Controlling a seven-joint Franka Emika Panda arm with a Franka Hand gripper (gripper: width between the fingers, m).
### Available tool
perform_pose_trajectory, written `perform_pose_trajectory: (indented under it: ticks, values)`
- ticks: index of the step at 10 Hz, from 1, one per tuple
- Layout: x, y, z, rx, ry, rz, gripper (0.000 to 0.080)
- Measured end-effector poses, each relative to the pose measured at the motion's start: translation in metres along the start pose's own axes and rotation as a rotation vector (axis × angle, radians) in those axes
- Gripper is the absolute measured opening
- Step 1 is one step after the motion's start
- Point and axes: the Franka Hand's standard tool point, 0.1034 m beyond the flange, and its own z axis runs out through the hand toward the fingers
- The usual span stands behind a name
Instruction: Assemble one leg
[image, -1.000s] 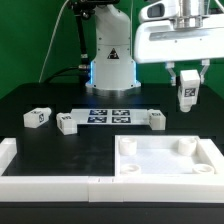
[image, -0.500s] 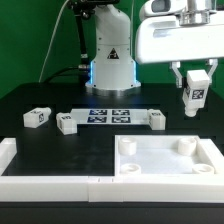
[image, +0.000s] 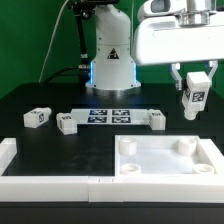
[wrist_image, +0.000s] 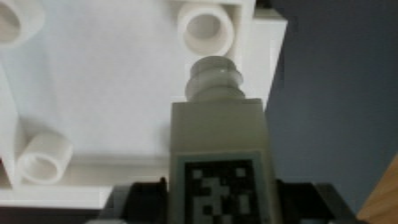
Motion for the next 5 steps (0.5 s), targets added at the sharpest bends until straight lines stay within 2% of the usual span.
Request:
perform_pose_trajectory:
  ticks: [2,3,5]
  values:
    - [0.042,0.006,0.012,0.002,0.041,-0.074,0.0290]
    - [0.056,0.009,0.020,0.003,0.057,-0.097,0.0290]
    - [0.066,0.013,0.028,0.001,0.071,-0.157,0.0290]
